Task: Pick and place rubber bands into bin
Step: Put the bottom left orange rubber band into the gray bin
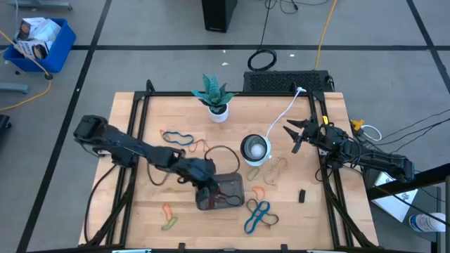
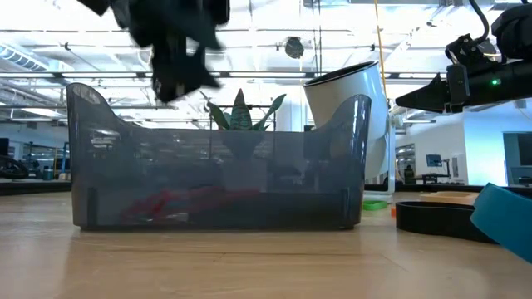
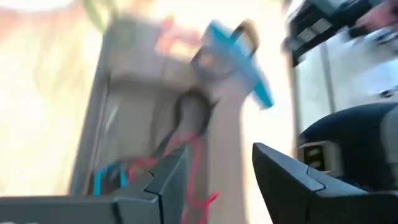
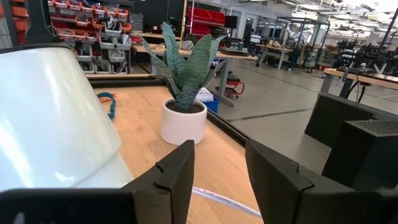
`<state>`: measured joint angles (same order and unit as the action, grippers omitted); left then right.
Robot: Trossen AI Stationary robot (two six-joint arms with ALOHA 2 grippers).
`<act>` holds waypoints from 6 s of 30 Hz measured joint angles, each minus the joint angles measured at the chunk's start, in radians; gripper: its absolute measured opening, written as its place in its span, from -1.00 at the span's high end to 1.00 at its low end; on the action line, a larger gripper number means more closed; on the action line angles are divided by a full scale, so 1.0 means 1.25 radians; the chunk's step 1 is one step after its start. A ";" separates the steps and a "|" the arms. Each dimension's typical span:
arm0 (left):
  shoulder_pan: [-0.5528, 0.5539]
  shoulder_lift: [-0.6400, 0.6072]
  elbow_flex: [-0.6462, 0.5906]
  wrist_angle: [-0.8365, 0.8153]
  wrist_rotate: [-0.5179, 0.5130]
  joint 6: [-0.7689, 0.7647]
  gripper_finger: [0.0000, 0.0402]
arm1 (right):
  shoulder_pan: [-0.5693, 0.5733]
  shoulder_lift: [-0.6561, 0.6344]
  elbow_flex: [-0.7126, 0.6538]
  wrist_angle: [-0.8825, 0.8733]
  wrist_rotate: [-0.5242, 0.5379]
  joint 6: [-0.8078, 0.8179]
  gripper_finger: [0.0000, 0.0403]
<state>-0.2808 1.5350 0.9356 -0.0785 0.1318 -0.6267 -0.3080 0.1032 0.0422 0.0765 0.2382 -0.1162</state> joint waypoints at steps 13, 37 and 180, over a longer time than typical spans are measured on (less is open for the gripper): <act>-0.061 -0.272 0.001 -0.350 -0.065 -0.289 0.01 | 0.000 0.000 0.000 0.000 0.000 0.000 0.30; -0.219 -0.023 0.000 -0.501 0.188 -1.171 0.02 | 0.000 0.042 0.001 -0.002 0.001 -0.007 0.30; 0.063 0.241 0.438 -0.501 0.039 0.326 0.97 | 0.000 0.090 0.000 0.019 -0.003 0.042 0.30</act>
<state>-0.2024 1.8357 1.4830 -0.7053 0.1809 -0.2187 -0.3080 0.2157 0.0425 0.1005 0.2348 -0.0643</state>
